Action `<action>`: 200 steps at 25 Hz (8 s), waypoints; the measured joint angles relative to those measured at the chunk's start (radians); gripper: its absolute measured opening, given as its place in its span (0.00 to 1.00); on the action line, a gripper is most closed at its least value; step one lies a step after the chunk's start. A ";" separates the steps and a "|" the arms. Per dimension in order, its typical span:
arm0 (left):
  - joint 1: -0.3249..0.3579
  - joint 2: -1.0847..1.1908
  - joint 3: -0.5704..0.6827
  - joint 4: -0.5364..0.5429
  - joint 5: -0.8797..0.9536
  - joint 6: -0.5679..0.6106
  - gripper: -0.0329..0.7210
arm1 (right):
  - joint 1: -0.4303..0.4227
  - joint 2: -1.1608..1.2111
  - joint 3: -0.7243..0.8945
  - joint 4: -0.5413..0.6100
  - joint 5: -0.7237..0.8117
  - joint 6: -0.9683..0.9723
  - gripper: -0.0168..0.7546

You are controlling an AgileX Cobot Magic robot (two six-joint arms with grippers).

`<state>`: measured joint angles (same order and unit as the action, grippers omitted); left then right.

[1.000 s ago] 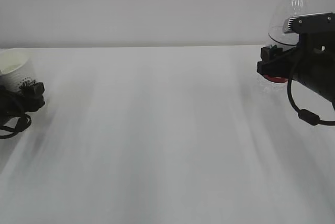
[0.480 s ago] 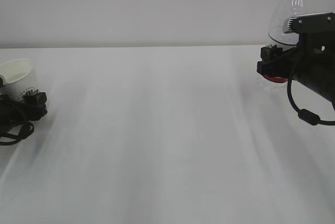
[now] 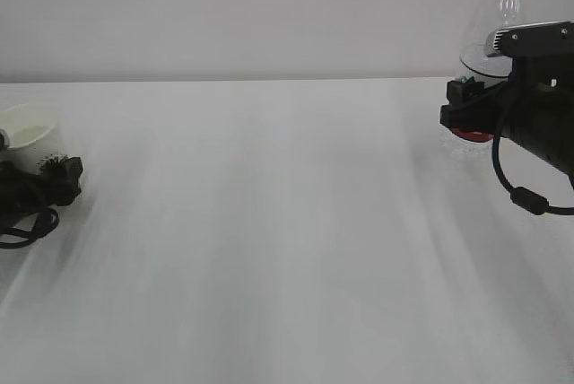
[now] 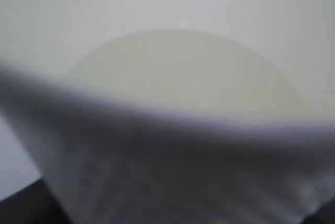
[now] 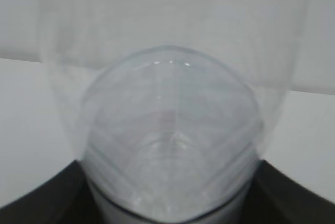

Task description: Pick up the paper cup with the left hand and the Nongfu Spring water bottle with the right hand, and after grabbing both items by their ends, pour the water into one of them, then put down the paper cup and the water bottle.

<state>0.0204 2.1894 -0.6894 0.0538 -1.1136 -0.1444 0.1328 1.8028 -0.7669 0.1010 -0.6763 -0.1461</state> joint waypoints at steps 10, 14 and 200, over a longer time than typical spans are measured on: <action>0.000 0.000 -0.006 0.000 -0.026 -0.014 0.91 | 0.000 0.000 0.000 0.000 0.000 0.000 0.63; 0.000 -0.004 0.006 0.000 -0.028 -0.014 0.93 | 0.000 0.000 0.000 0.000 0.000 0.000 0.63; 0.000 -0.616 0.400 0.573 -0.030 -0.165 0.82 | 0.000 0.247 -0.007 -0.046 -0.308 0.079 0.81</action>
<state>0.0204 1.5737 -0.2896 0.6266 -1.1440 -0.3098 0.1328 2.0496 -0.7743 0.0546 -0.9842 -0.0674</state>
